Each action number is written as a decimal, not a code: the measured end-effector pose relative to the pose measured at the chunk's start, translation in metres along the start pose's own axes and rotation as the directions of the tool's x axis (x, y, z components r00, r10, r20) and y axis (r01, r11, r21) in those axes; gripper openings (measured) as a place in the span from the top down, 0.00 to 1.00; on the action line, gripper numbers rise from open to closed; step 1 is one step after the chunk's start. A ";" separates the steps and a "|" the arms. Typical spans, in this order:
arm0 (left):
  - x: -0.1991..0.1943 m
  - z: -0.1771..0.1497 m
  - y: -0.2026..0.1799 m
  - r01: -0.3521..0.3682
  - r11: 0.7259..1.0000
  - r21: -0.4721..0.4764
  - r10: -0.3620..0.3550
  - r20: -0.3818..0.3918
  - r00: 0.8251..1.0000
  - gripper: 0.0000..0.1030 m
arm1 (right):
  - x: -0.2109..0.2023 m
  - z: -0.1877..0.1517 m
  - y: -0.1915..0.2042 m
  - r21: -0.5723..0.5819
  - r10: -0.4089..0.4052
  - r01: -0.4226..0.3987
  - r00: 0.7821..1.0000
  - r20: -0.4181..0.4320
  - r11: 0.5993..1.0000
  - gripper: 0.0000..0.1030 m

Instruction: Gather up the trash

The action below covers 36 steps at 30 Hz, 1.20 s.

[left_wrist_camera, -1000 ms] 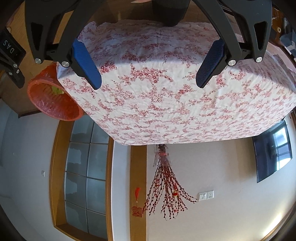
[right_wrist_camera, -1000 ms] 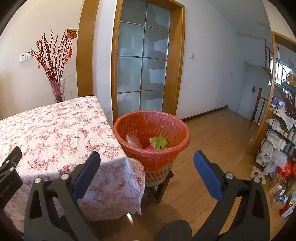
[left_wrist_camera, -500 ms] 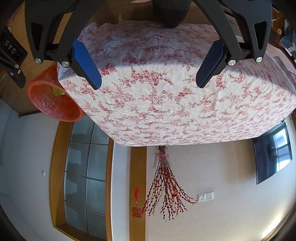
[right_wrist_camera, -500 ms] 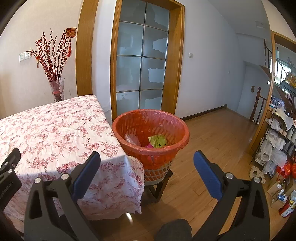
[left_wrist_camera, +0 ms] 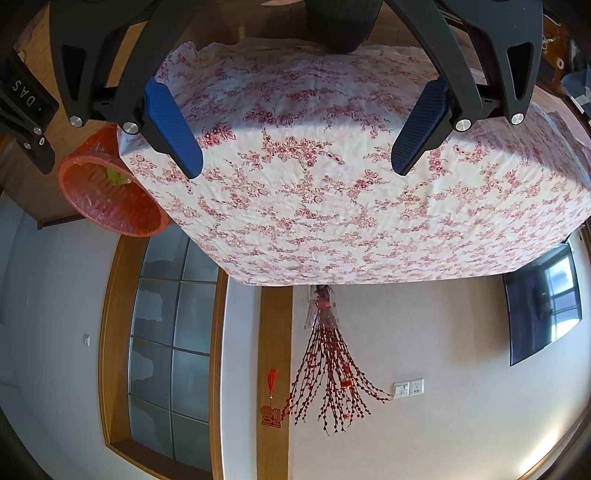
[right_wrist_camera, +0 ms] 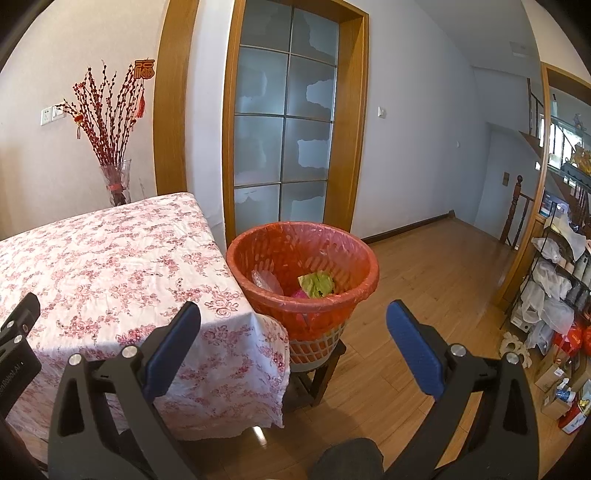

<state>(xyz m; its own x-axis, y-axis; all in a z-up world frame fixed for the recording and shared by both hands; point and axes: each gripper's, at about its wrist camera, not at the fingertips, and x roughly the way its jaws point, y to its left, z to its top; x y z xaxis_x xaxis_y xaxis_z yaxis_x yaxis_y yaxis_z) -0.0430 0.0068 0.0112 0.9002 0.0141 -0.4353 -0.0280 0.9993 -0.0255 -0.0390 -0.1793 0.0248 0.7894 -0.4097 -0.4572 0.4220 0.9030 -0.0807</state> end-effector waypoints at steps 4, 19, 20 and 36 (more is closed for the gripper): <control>0.001 0.000 0.002 0.003 1.000 -0.005 -0.003 -0.007 1.000 0.03 | 0.001 0.000 0.000 -0.002 0.003 -0.003 1.000 -0.003 1.000 0.04; 0.003 0.000 0.003 0.007 1.000 -0.010 -0.007 -0.019 1.000 0.03 | 0.000 0.000 0.000 -0.002 0.004 -0.004 1.000 -0.004 1.000 0.04; 0.004 -0.001 0.003 0.007 1.000 -0.011 -0.007 -0.020 1.000 0.03 | 0.000 -0.001 0.001 -0.001 0.003 -0.003 1.000 -0.004 1.000 0.04; 0.004 -0.002 0.003 0.011 1.000 -0.011 -0.012 -0.025 1.000 0.03 | 0.000 -0.001 0.000 -0.001 0.004 -0.004 1.000 -0.003 1.000 0.04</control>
<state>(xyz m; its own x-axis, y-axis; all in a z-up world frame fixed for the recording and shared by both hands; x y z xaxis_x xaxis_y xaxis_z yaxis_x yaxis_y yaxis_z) -0.0402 0.0103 0.0072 0.8892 0.0016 -0.4575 -0.0225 0.9989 -0.0403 -0.0388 -0.1791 0.0241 0.7895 -0.4061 -0.4602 0.4189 0.9045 -0.0796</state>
